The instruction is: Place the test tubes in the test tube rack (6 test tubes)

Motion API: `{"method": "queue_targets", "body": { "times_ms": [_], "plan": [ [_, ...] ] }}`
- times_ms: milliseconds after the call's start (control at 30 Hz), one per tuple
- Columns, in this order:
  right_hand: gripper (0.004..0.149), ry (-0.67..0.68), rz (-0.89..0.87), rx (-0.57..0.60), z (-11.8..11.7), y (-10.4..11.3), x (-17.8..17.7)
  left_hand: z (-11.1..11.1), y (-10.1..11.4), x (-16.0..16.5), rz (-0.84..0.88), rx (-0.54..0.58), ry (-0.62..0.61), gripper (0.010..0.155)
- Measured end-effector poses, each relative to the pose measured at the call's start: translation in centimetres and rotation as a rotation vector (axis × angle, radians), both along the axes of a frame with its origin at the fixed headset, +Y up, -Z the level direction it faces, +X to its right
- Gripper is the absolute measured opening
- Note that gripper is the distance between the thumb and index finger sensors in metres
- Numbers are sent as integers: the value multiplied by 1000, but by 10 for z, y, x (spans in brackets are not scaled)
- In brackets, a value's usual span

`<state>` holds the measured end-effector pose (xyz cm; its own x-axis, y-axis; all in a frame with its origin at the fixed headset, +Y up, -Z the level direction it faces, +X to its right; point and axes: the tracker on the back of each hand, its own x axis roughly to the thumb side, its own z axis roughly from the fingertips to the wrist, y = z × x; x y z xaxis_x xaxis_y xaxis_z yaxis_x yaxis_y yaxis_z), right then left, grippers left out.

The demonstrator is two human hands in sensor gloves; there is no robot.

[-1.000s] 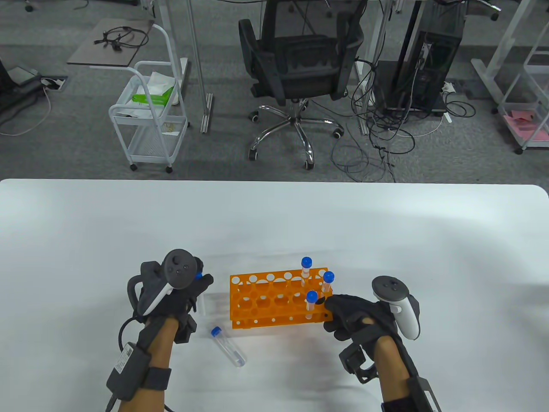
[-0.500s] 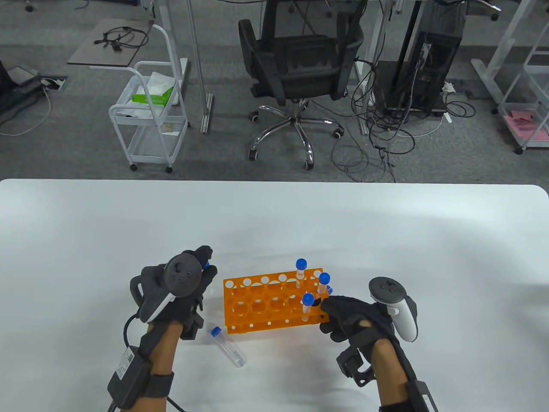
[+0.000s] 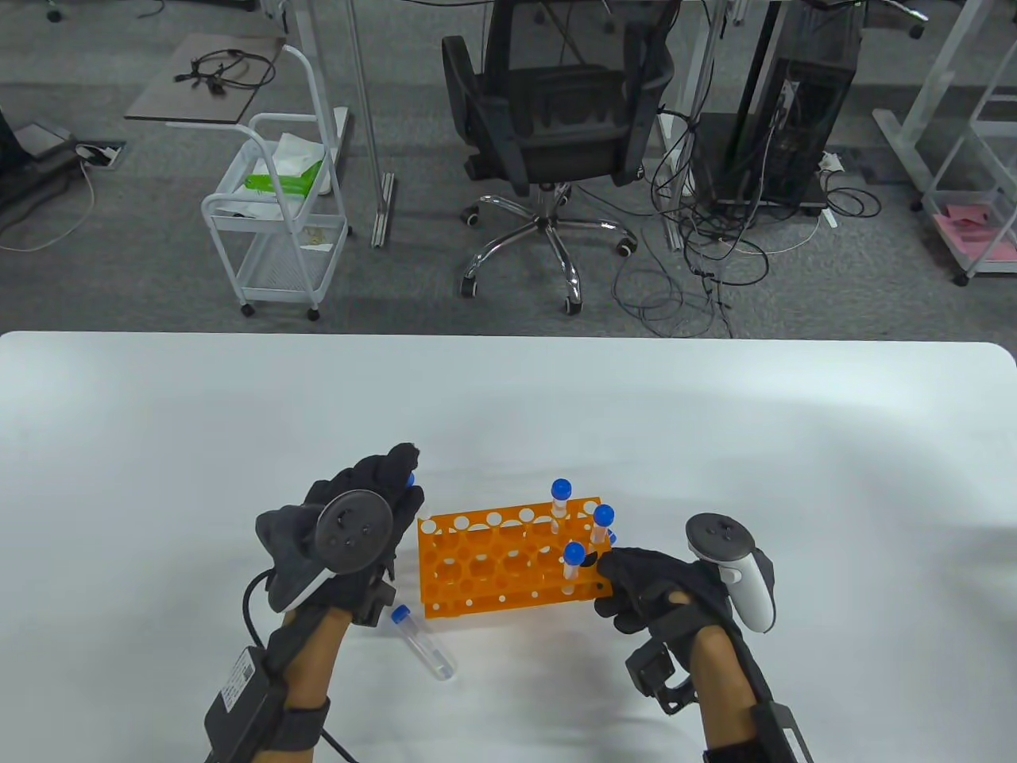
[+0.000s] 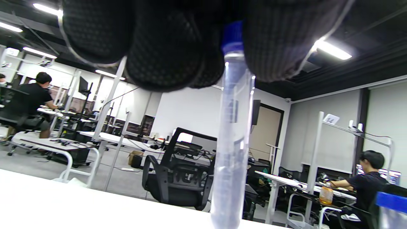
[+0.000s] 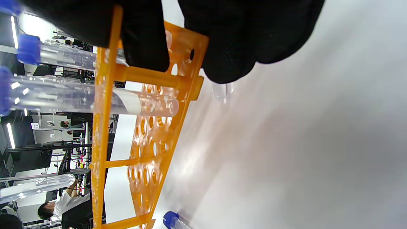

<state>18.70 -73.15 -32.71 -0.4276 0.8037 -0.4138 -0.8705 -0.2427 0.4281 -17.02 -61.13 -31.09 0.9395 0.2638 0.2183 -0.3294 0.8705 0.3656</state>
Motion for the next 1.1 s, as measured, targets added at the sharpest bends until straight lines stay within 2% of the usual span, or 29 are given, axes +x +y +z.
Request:
{"method": "queue_targets", "body": {
  "times_ms": [300, 600, 867, 1100],
  "plan": [
    [48, 4, -12, 6, -1, 0, 2, 4, 0, 23, -57, 17, -62, 53],
    [48, 9, -7, 10, -2, -1, 3, 2, -7, 29, -77, 7, -74, 53],
    [48, 9, 3, 11, -2, -1, 3, -3, -15, 33, -105, -33, -81, 53],
    [48, 13, 0, 14, -2, -1, 3, -8, -24, 40, -136, -111, -113, 52]
  ]
}}
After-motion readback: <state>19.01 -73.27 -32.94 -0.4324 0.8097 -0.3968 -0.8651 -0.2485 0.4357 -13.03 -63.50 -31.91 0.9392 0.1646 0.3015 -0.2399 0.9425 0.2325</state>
